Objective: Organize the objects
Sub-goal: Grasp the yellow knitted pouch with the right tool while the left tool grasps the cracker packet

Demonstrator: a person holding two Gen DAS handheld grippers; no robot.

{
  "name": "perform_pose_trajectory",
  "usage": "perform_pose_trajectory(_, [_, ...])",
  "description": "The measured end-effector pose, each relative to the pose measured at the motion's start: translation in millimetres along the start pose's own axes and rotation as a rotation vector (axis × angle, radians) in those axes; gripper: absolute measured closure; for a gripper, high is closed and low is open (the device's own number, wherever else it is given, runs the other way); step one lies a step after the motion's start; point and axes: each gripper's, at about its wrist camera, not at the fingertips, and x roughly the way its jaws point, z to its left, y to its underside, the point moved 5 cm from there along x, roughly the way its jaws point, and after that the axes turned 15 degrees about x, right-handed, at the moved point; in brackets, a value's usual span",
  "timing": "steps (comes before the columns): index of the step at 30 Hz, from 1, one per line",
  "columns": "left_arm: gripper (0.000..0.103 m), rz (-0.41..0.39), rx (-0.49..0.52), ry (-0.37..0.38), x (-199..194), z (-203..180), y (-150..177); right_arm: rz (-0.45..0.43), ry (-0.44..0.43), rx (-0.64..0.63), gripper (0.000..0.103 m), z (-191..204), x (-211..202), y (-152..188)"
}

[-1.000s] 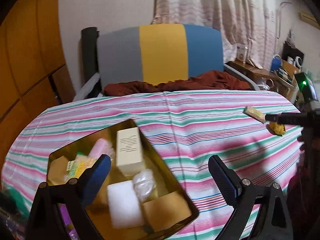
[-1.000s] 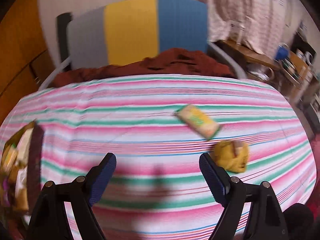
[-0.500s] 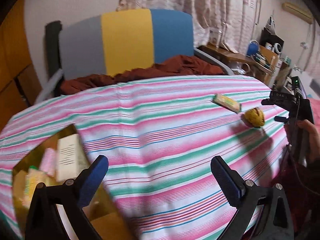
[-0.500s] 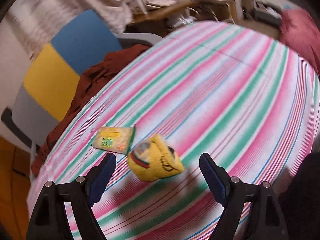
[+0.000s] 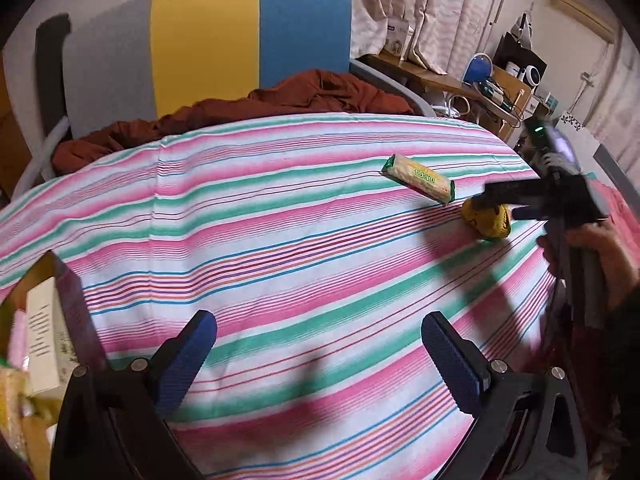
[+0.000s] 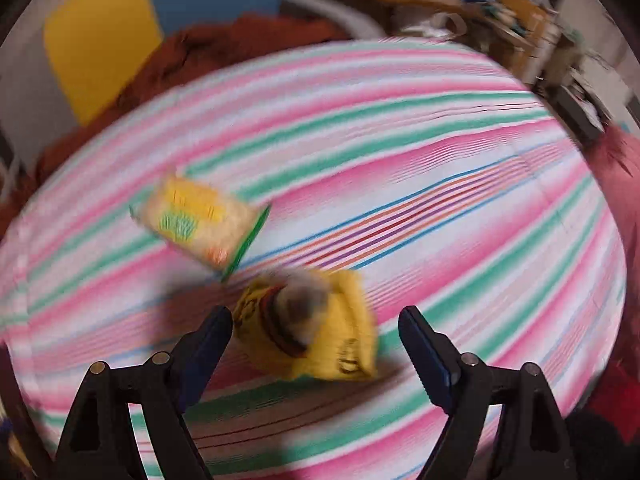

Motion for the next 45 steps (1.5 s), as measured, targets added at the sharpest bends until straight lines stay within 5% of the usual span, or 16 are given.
perform_pose_trajectory(1, [0.0,0.006,-0.006,0.016,4.6,-1.0,-2.4,0.004,-0.012,0.013,0.041,-1.7,3.7,1.9])
perform_pose_trajectory(4, [0.0,0.023,-0.04,0.057,18.9,-1.5,-12.3,-0.013,-0.055,0.045,0.05,-5.9,-4.5,1.0])
perform_pose_trajectory(12, [0.0,0.095,-0.092,0.14,73.9,-23.4,-66.7,-0.16,-0.172,0.248,0.05,-46.0,-49.3,-15.4])
perform_pose_trajectory(20, [0.0,0.203,-0.199,0.18,143.5,-53.5,-128.2,-0.204,-0.321,0.322,0.05,-53.5,-70.5,-24.7])
perform_pose_trajectory(27, [0.0,0.262,-0.319,0.123,196.7,-68.6,-169.7,-0.246,-0.421,0.373,0.05,-63.4,-85.0,-28.4])
perform_pose_trajectory(38, [0.001,0.306,-0.107,-0.005,229.2,-98.0,-185.2,-0.232,-0.463,0.354,0.05,-57.3,-76.4,-33.3])
perform_pose_trajectory(40, [0.009,0.283,-0.045,-0.003,220.8,-97.8,-178.1,-0.228,-0.458,0.344,0.05,-56.0,-75.1,-33.5])
perform_pose_trajectory(42, [0.033,0.259,-0.004,-0.008,211.4,-89.9,-169.7,-0.223,-0.452,0.329,0.05,-53.5,-73.3,-33.5])
perform_pose_trajectory(45, [0.053,0.237,0.057,0.036,194.4,-73.6,-154.3,-0.208,-0.441,0.296,0.05,-47.1,-69.3,-32.6])
